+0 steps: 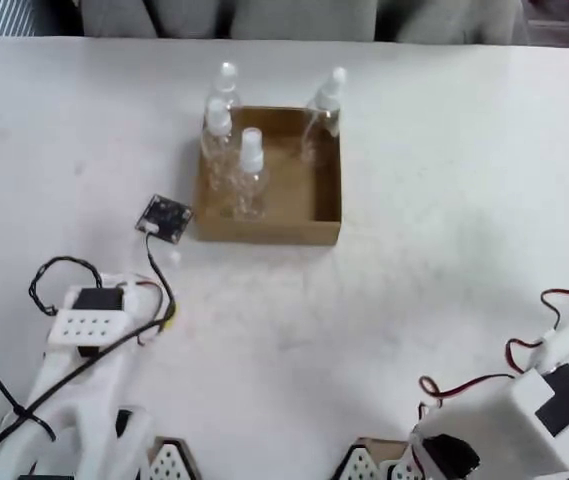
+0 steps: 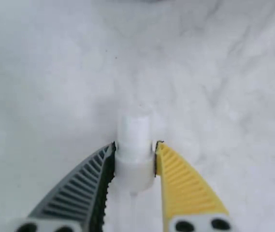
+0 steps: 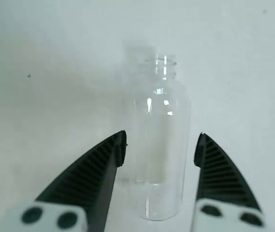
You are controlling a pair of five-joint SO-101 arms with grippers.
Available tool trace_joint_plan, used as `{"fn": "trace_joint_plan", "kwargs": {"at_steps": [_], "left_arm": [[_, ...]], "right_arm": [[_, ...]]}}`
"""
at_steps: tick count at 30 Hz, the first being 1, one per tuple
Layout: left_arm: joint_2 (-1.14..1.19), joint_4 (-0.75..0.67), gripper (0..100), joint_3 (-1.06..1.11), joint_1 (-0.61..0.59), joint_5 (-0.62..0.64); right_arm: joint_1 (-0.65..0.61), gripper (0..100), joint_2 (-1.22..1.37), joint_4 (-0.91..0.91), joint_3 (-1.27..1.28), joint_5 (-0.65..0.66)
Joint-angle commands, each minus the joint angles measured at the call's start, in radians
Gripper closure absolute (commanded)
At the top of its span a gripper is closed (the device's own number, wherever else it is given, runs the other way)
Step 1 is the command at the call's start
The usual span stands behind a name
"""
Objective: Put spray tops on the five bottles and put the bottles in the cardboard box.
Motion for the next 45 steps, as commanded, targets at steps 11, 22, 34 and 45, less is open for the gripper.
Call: {"fn": "trace_joint_plan", "kwargs": {"at_steps": [11, 22, 34, 45], "left_arm": [[-0.030, -0.009, 95, -0.006, 0.004, -0.012], [-0.030, -0.009, 95, -0.006, 0.005, -0.014], [-0.030, -0.009, 95, -0.006, 0.004, -0.014], [-0.030, -0.009, 95, -0.006, 0.004, -0.014]], "right_arm": [[-0.033, 79.7, 0.120, -0.122, -0.014, 0.046], [-0.028, 79.6, 0.125, -0.116, -0.006, 0.161], [-0.025, 73.8, 0.114, -0.094, 0.008, 0.244], [-0.008, 71.6, 0.122, -0.051, 0.011, 0.417]]}}
